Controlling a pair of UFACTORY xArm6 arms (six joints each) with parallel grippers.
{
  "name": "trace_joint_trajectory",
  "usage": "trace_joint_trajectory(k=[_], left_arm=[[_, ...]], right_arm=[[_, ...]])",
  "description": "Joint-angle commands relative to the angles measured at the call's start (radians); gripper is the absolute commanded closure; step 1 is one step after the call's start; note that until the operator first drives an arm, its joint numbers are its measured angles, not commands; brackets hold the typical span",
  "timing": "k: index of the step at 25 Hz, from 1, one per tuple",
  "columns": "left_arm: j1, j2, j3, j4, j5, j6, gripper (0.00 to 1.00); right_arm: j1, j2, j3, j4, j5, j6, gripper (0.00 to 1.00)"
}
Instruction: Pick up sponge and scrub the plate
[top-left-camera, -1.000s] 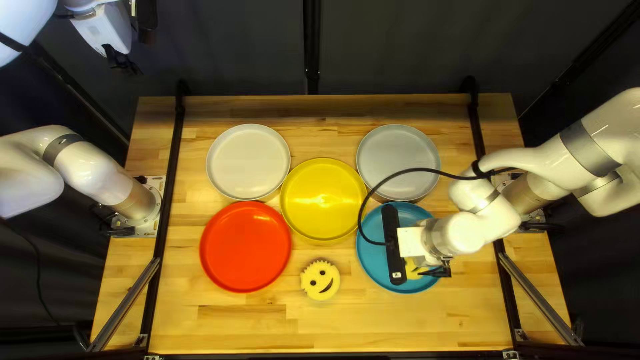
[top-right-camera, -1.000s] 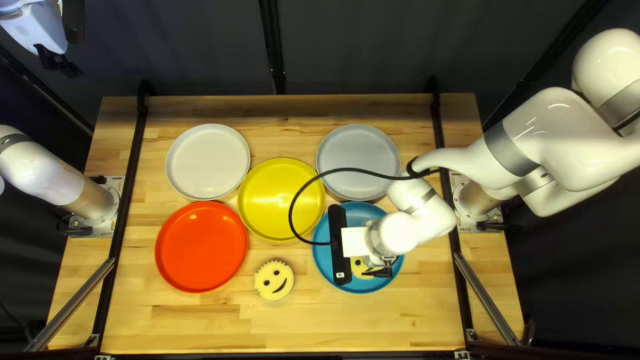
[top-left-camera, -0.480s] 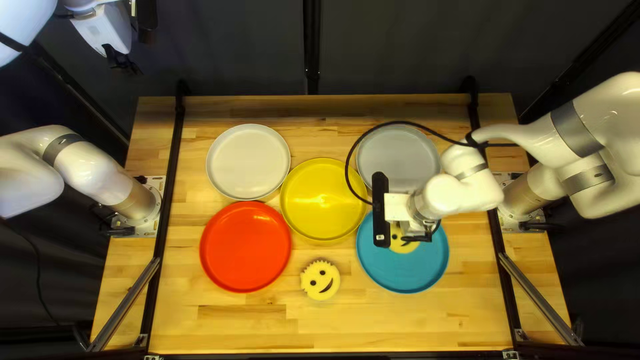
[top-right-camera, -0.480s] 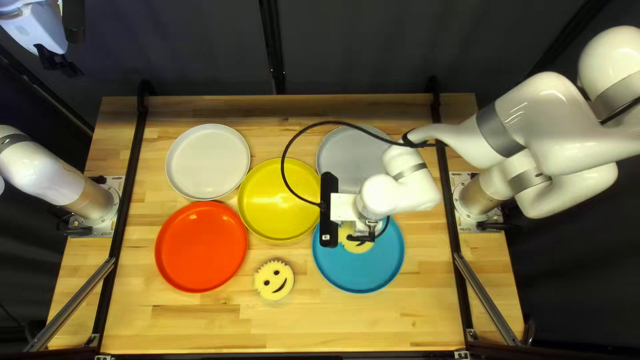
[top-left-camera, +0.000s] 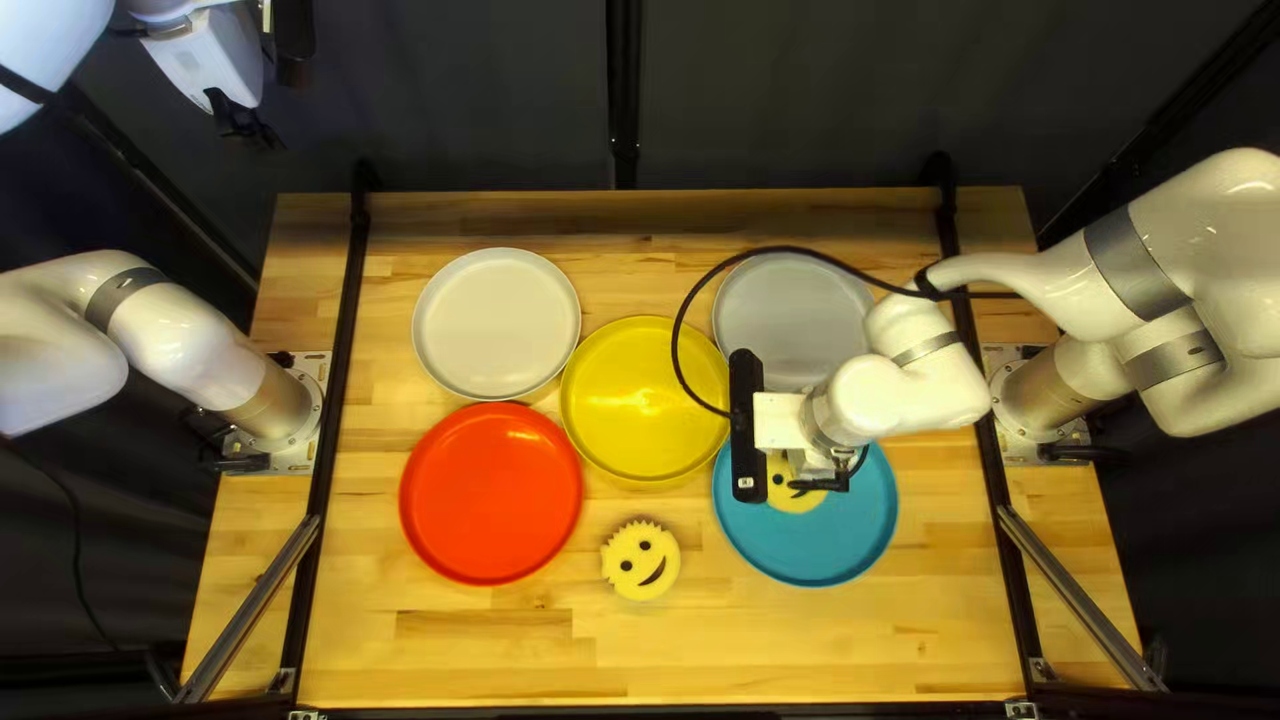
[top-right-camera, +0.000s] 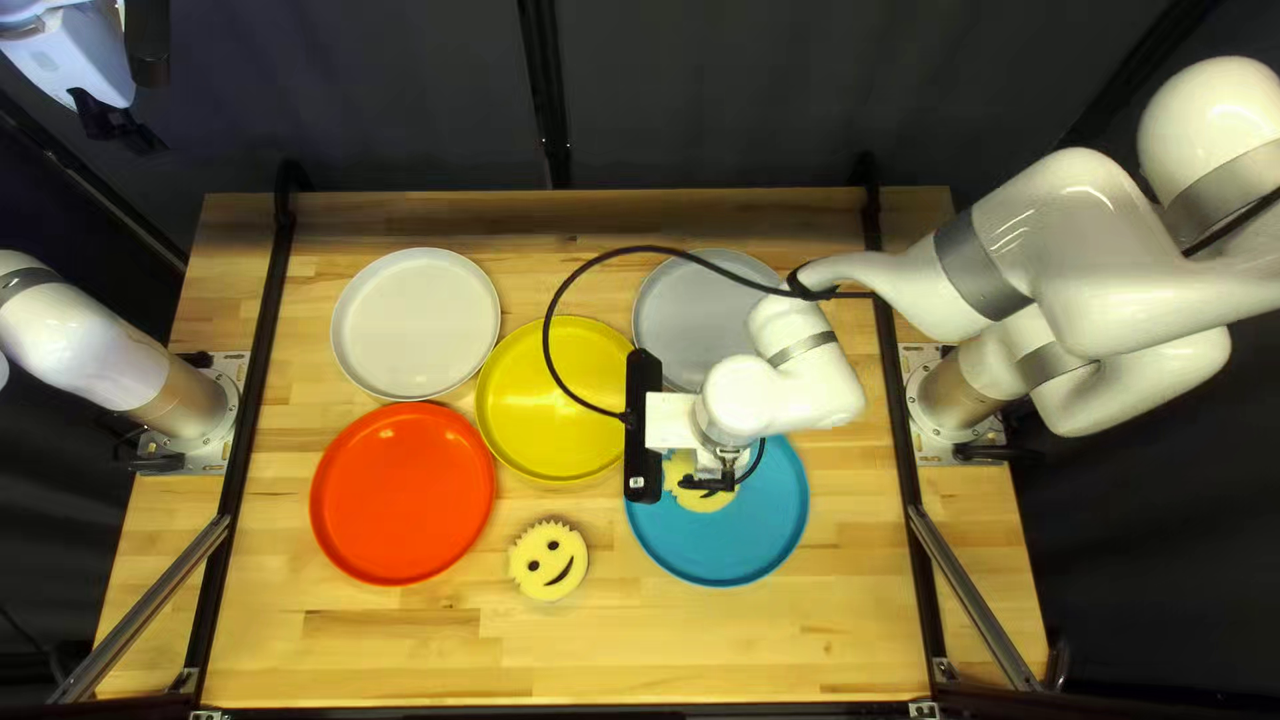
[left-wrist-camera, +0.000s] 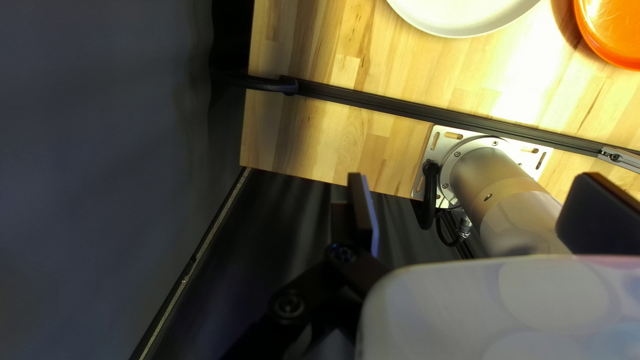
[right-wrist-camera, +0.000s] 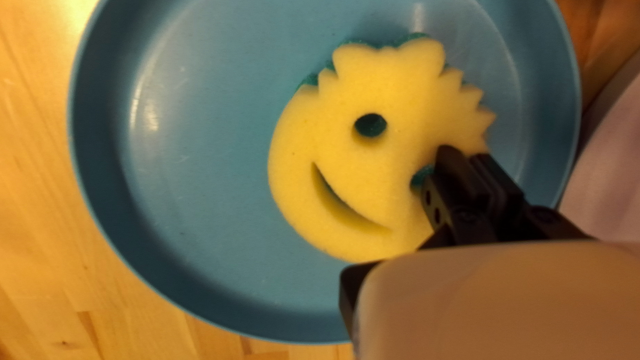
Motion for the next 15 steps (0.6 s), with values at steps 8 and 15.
trace_joint_trajectory(k=[8,15], left_arm=[[0.000,0.000,0.000,0.000,0.000,0.000,0.00],[0.000,0.000,0.000,0.000,0.000,0.000,0.00]], right_arm=[[0.010,0.067,-0.053,0.025,-0.015,-0.013,1.00],[-0.076,0.058,-0.047,0.050,0.001,-0.099,1.00]])
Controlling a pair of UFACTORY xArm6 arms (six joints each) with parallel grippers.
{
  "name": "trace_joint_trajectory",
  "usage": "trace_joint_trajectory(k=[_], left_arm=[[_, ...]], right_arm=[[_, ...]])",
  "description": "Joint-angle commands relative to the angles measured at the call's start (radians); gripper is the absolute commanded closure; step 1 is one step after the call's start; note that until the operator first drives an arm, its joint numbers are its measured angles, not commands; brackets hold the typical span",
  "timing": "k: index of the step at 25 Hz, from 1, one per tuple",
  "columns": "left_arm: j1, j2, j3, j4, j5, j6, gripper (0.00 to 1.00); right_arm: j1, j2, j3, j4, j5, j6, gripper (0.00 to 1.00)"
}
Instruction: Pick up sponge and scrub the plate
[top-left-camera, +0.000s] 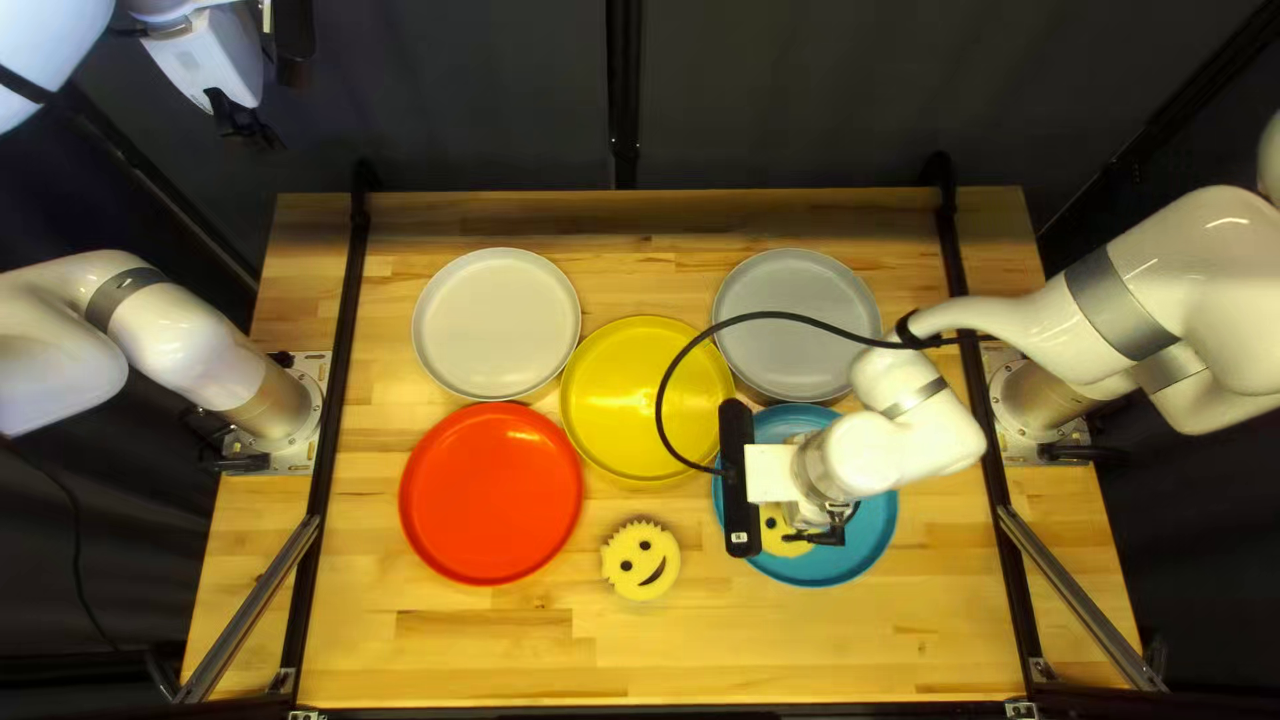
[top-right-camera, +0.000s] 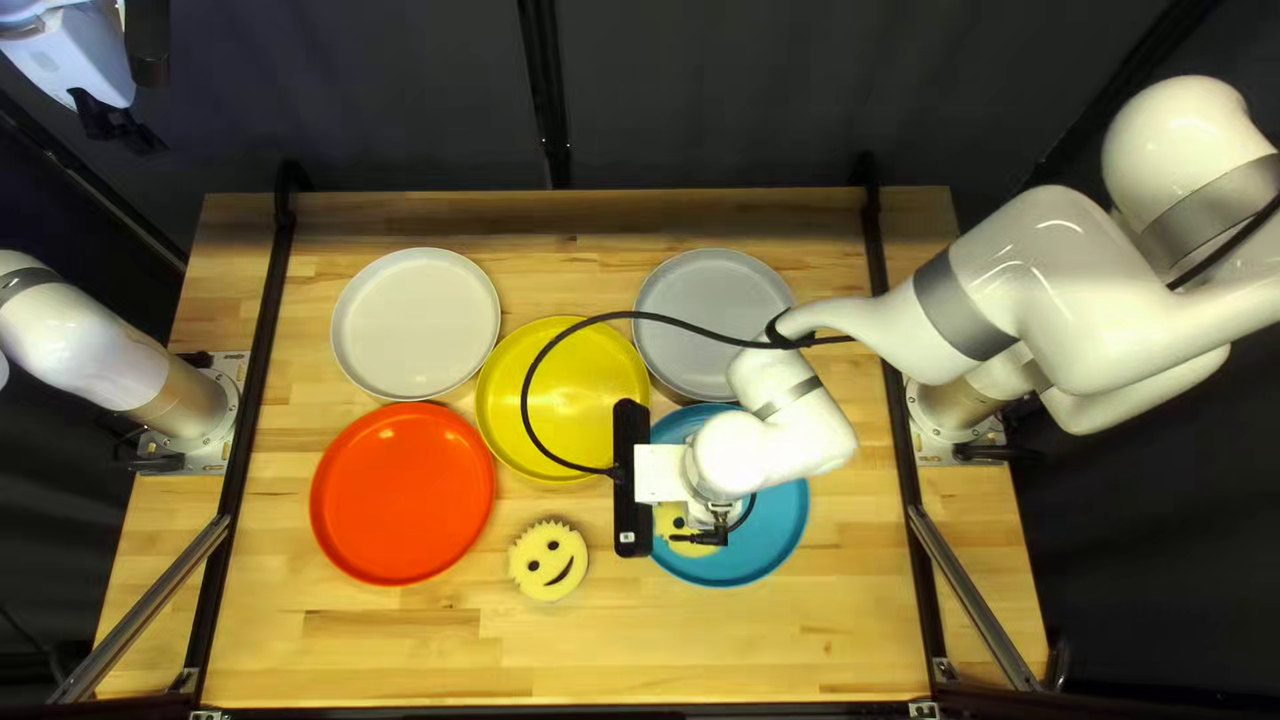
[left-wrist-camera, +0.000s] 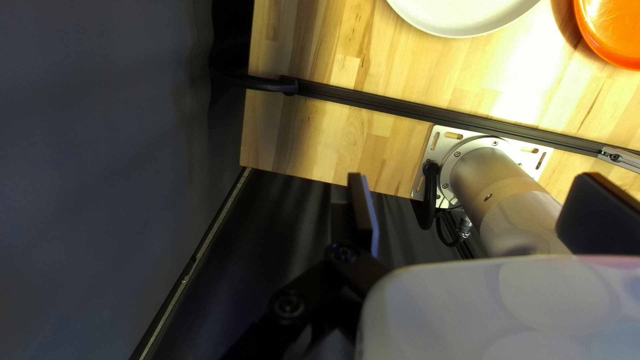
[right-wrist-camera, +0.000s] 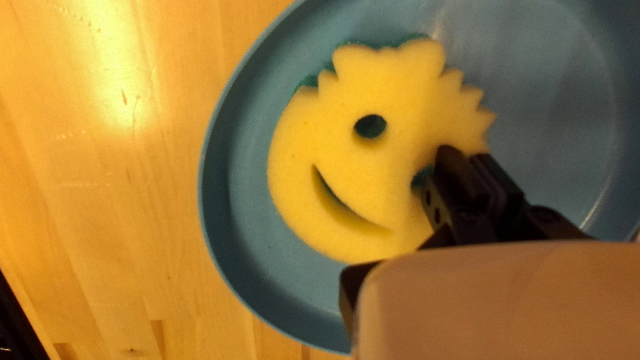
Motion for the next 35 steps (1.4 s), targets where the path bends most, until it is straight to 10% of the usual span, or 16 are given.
trace_joint_trajectory(k=[1,14,35], left_arm=[[0.000,0.000,0.000,0.000,0.000,0.000,0.00],[0.000,0.000,0.000,0.000,0.000,0.000,0.00],[0.000,0.000,0.000,0.000,0.000,0.000,0.00]], right_arm=[[-0.047,-0.008,0.008,0.009,0.007,-0.044,1.00],[-0.161,-0.019,0.048,0.038,-0.004,-0.136,1.00],[0.020,-0.037,0.001,0.043,0.036,-0.003,1.00]])
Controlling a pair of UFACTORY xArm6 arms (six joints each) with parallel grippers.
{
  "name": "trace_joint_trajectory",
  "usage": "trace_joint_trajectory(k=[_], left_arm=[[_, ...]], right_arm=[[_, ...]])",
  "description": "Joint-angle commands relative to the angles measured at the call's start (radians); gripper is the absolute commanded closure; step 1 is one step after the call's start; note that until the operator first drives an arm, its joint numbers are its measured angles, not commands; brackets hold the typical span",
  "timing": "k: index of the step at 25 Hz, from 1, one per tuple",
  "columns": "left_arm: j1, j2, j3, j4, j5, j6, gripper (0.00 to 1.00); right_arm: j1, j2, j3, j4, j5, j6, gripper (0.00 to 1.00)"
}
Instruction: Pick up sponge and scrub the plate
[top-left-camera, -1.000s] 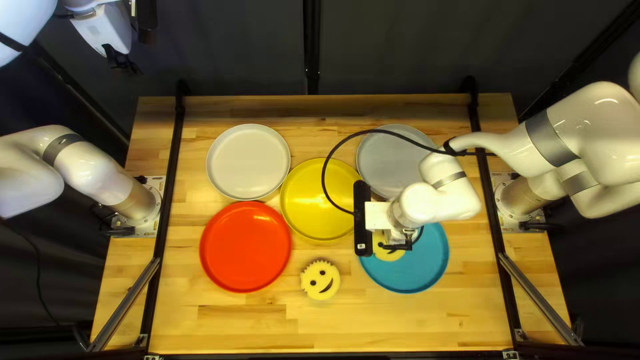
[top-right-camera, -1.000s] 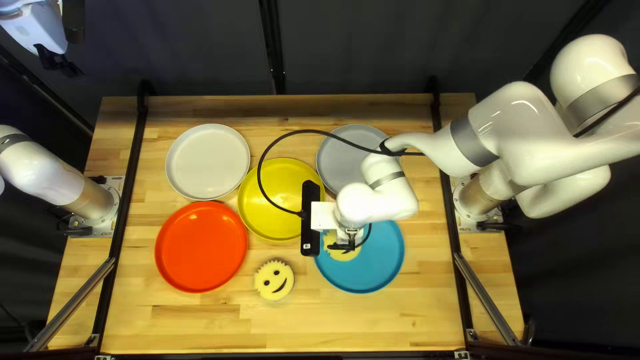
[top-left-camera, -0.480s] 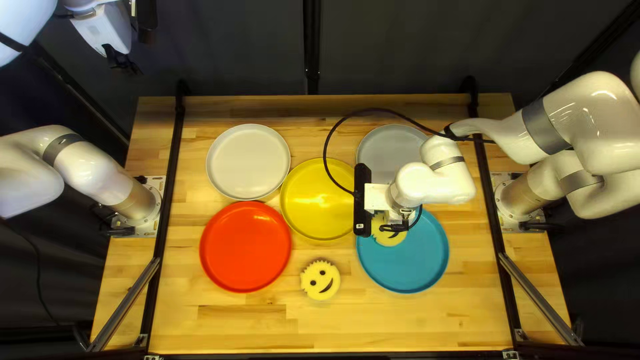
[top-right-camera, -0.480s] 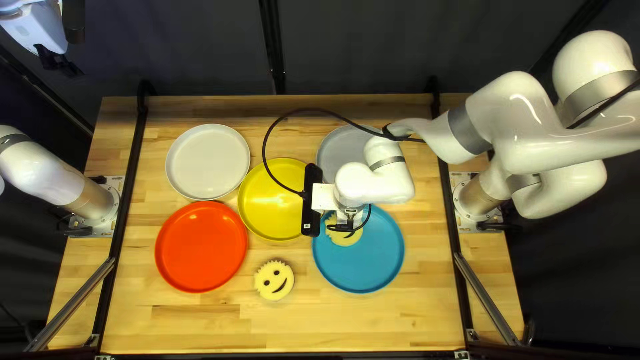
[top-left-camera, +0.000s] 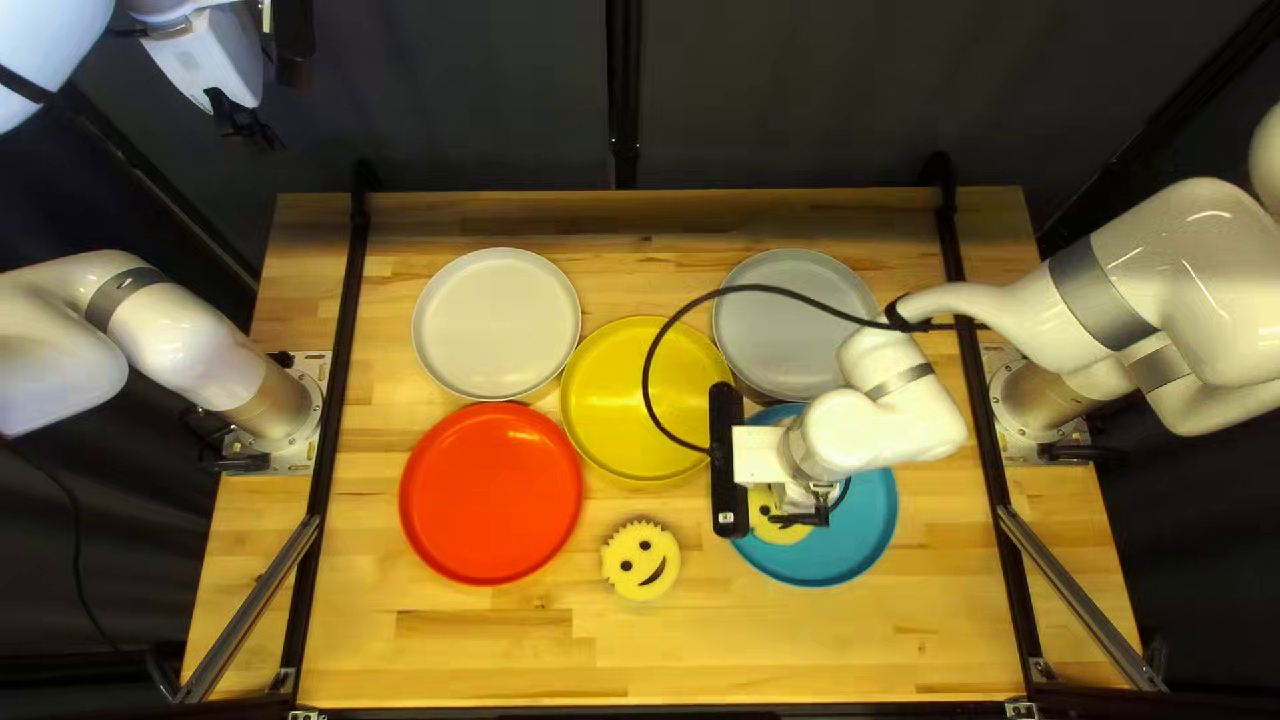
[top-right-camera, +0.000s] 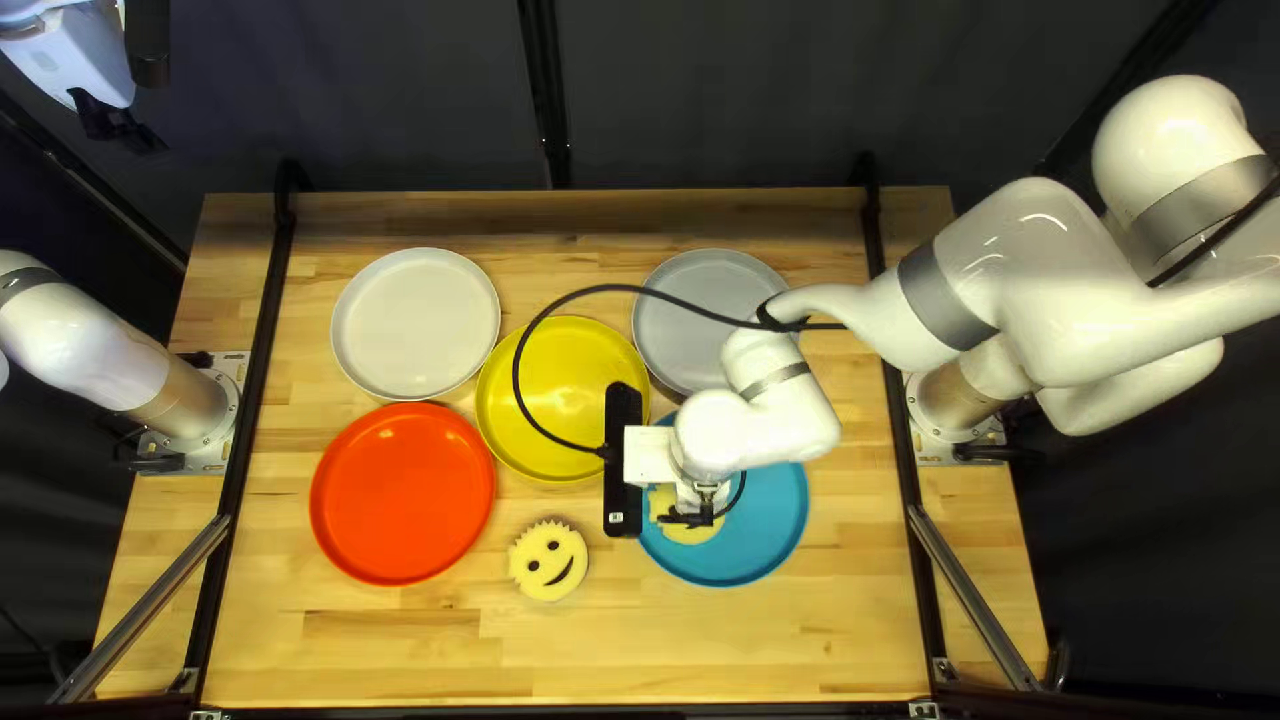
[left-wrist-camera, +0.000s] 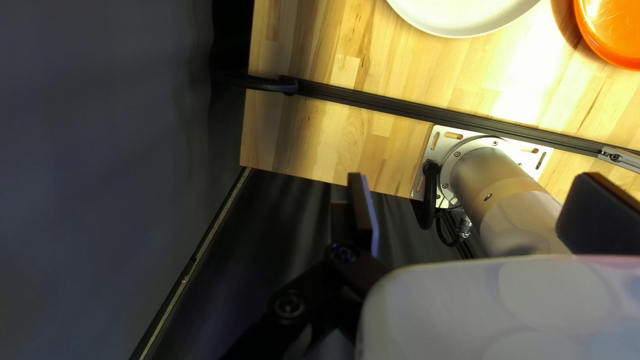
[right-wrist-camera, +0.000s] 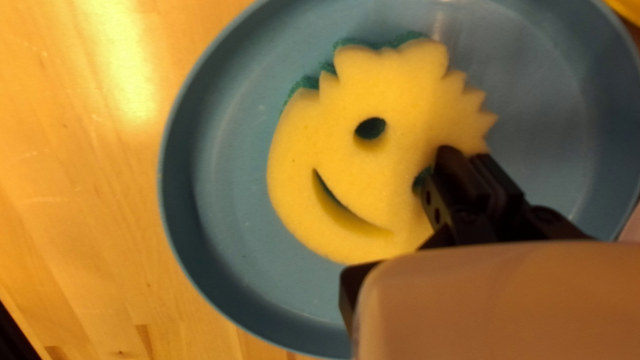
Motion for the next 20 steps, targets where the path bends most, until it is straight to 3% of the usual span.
trace_joint_trajectory(k=[1,8,16,20], left_arm=[[0.000,0.000,0.000,0.000,0.000,0.000,0.00],[0.000,0.000,0.000,0.000,0.000,0.000,0.00],[0.000,0.000,0.000,0.000,0.000,0.000,0.00],[0.000,0.000,0.000,0.000,0.000,0.000,0.00]], right_arm=[[-0.033,-0.040,0.015,0.020,0.020,-0.034,1.00],[-0.131,-0.091,-0.017,0.037,0.096,-0.129,1.00],[-0.253,-0.027,-0.141,0.028,0.140,-0.256,1.00],[-0.309,0.043,-0.198,0.016,0.092,-0.325,1.00]])
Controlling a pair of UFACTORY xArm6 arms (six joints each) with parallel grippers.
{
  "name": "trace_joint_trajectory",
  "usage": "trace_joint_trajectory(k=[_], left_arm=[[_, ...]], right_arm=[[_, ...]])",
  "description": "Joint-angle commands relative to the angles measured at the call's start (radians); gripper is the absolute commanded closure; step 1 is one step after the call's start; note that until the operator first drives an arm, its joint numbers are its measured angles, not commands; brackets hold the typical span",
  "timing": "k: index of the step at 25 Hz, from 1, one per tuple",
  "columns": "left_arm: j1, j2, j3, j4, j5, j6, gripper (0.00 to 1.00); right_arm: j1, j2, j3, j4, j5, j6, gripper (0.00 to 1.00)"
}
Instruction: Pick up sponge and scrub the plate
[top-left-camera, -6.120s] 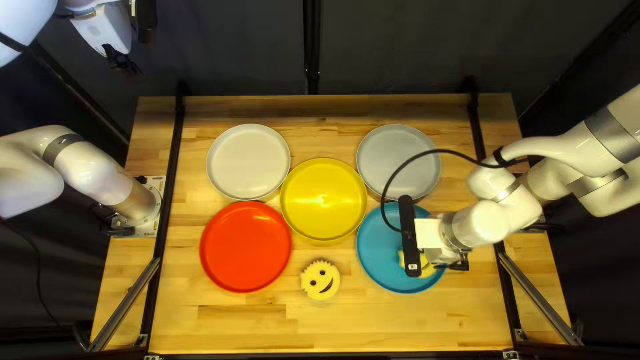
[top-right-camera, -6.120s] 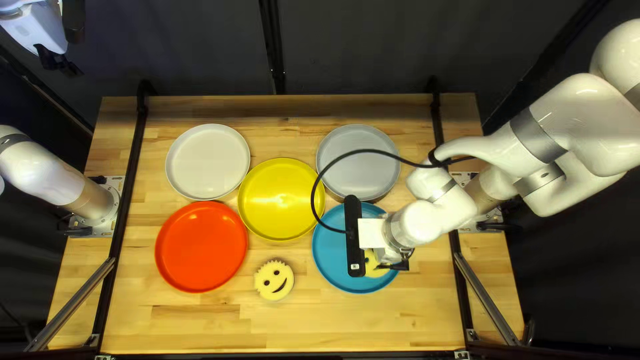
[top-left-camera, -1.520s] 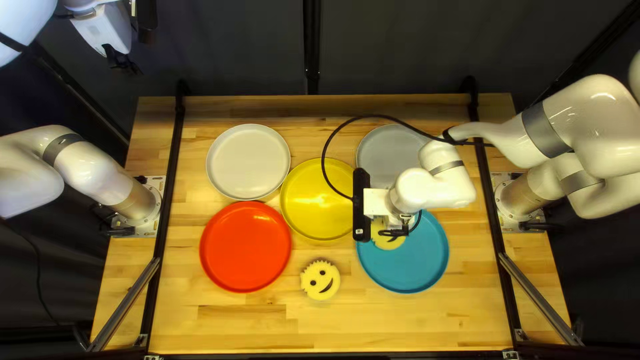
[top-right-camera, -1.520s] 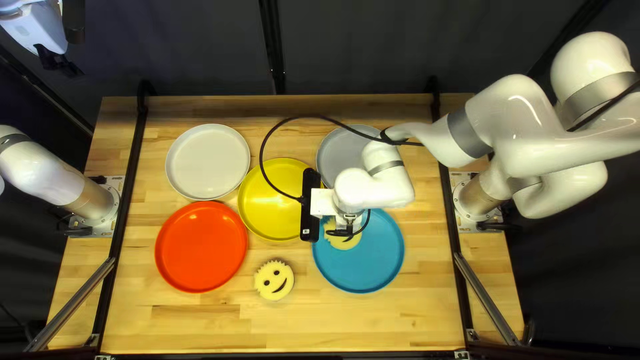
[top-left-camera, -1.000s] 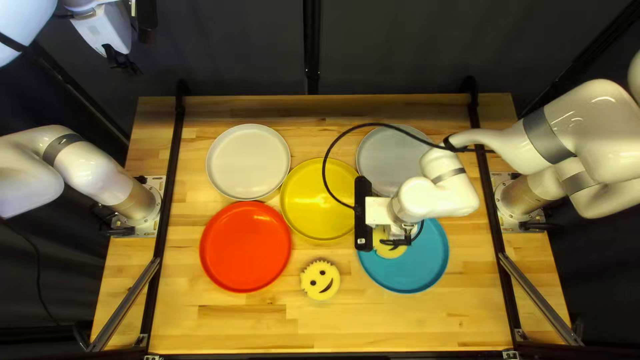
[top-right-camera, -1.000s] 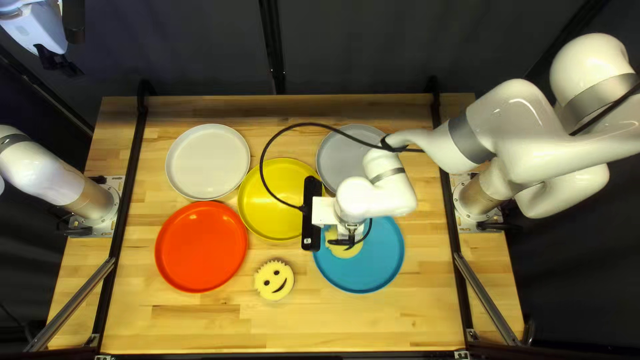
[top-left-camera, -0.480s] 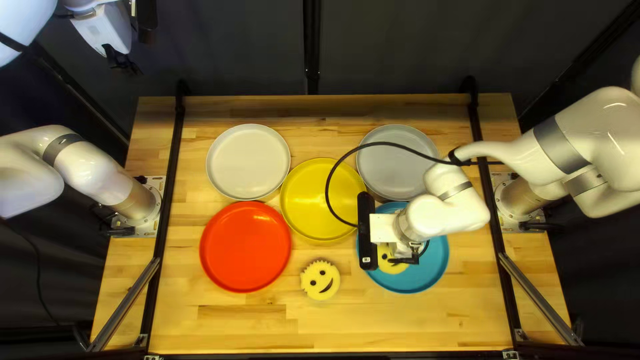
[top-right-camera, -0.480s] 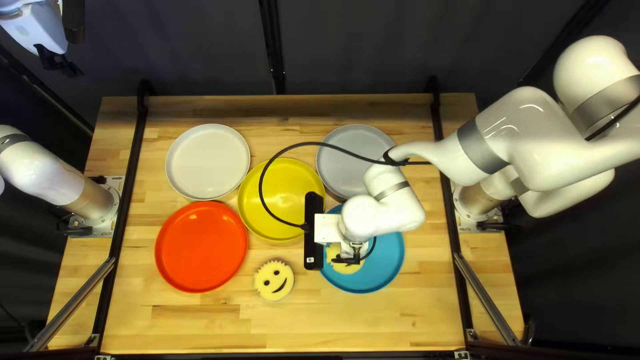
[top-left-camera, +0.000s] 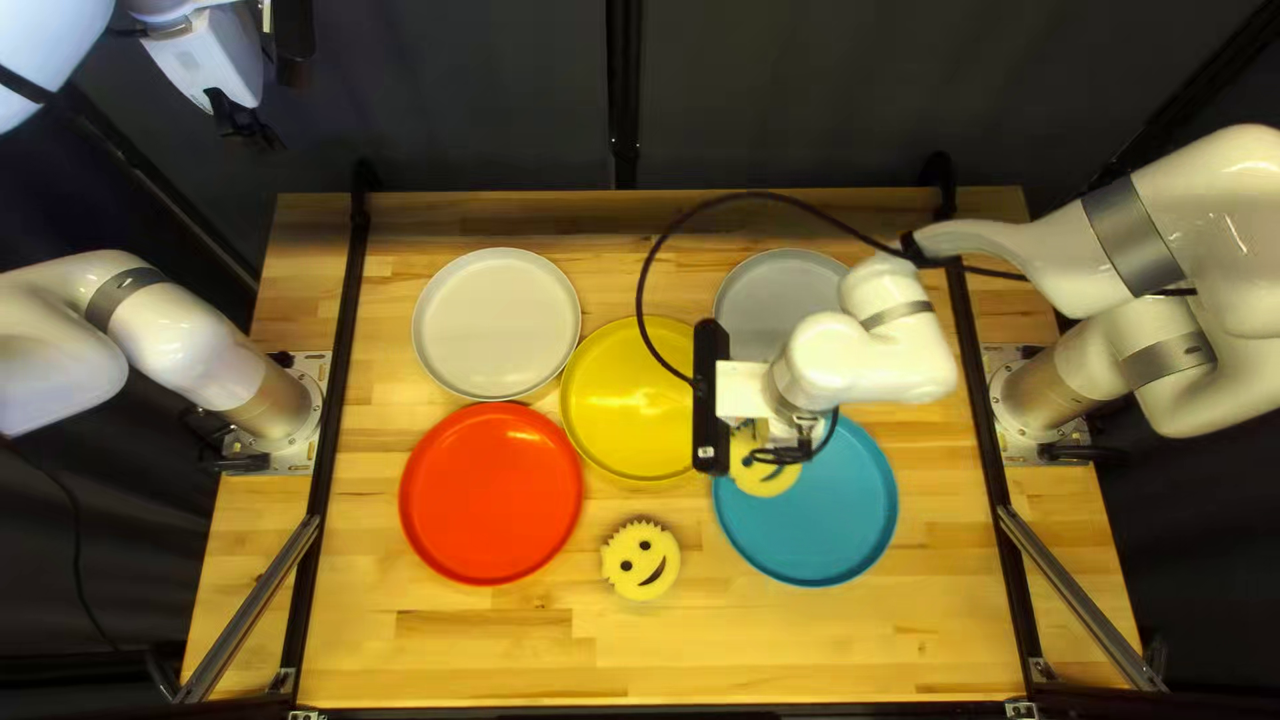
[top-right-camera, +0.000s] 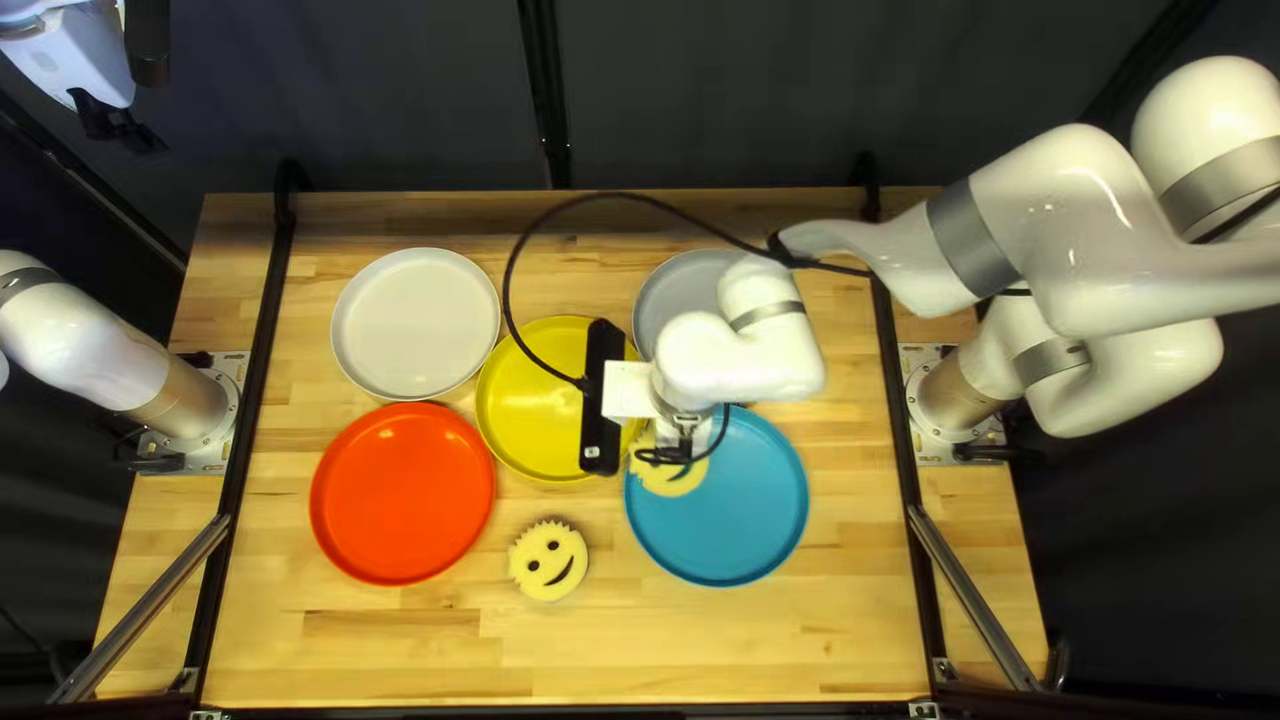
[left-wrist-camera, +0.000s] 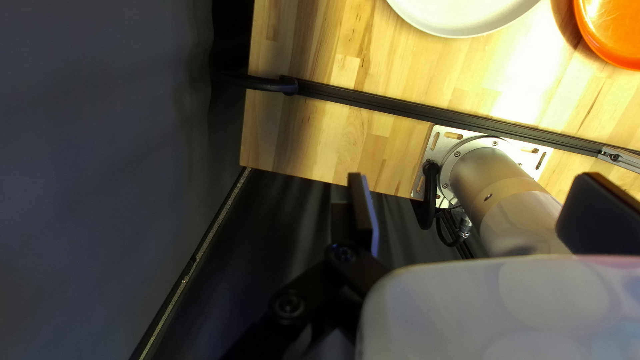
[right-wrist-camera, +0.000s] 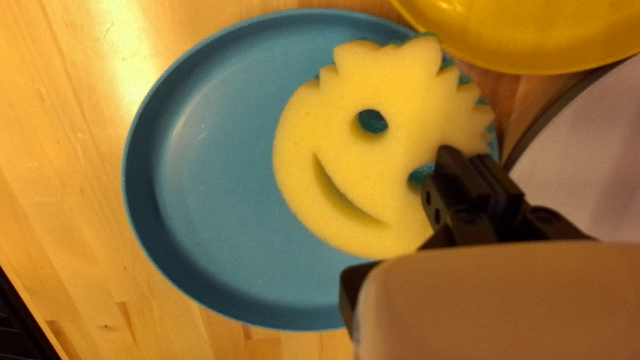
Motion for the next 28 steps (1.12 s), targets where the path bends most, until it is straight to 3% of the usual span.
trace_joint_trajectory(k=[1,7,17,28], left_arm=[[0.000,0.000,0.000,0.000,0.000,0.000,0.00],[0.000,0.000,0.000,0.000,0.000,0.000,0.00],[0.000,0.000,0.000,0.000,0.000,0.000,0.00],[0.000,0.000,0.000,0.000,0.000,0.000,0.00]], right_arm=[[-0.049,0.059,-0.044,-0.011,-0.048,-0.063,1.00],[-0.090,0.151,-0.106,-0.038,-0.127,-0.114,1.00],[-0.093,0.203,-0.123,-0.086,-0.203,-0.110,1.00],[-0.084,0.192,-0.126,-0.094,-0.188,-0.108,1.00]])
